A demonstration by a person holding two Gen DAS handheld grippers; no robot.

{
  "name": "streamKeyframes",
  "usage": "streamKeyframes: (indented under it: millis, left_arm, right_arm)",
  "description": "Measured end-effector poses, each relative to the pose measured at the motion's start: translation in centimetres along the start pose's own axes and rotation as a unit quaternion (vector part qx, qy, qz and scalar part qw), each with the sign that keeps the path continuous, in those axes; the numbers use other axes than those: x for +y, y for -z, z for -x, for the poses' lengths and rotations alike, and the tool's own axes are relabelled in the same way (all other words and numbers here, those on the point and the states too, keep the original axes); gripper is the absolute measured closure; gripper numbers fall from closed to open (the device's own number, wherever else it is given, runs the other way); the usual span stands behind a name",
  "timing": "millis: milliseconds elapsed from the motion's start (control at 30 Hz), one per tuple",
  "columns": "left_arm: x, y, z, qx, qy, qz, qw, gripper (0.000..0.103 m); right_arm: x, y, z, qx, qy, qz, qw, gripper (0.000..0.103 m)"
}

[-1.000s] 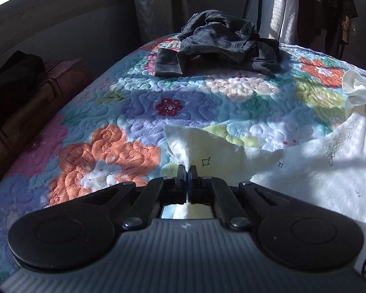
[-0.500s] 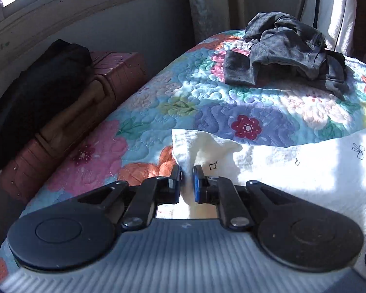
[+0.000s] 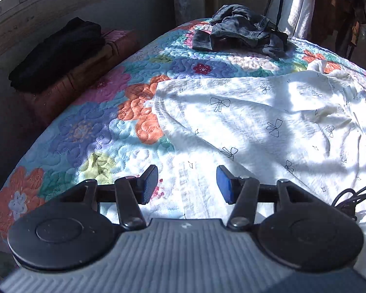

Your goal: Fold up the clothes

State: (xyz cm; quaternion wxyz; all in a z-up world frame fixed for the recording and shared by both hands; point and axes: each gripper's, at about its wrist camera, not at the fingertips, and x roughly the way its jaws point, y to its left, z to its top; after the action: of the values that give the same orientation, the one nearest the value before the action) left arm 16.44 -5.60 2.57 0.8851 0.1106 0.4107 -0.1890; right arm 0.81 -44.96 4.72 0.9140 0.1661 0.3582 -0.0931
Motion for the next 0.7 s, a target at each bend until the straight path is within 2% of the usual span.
streamKeyframes:
  millis: [67,167,233,400,467,533,567,700]
  left_arm:
    - [-0.5,2.4,3.7,-0.006,0.036,-0.016,0.9992,0.044]
    - [-1.3,5.8,6.8,0.023,0.108,0.002,0.9939,0.040]
    - [-2.2,7.7,7.4,0.047,0.127,0.007,0.9908,0.039]
    - [-4.2,12.1,6.4,0.114,0.112,0.077,0.9841,0.039]
    - [-4.4,12.6,6.1,0.119,0.102,0.086,0.9838,0.039]
    - [-4.6,13.0,5.8,0.118,0.093,0.090,0.9845,0.039]
    - [-4.6,13.2,5.7,0.118,0.088,0.092,0.9848,0.039]
    - [-4.9,13.9,5.1,0.116,0.068,0.101,0.9858,0.035]
  right_arm:
    - [1.7,2.5,4.1,0.024,-0.031,0.018,0.999,0.039]
    - [3.8,5.9,8.6,0.043,-0.037,0.055,0.997,0.039]
    - [4.3,8.6,10.9,0.053,-0.044,0.060,0.996,0.039]
    - [4.1,14.4,11.9,0.081,-0.089,0.005,0.993,0.039]
    - [5.0,15.6,12.3,0.105,-0.122,-0.005,0.987,0.042]
    - [6.4,16.0,14.9,0.096,-0.151,0.020,0.984,0.043]
    - [7.1,15.9,16.6,0.094,-0.152,0.042,0.983,0.042]
    - [8.1,15.9,21.0,0.094,-0.127,0.097,0.983,0.035]
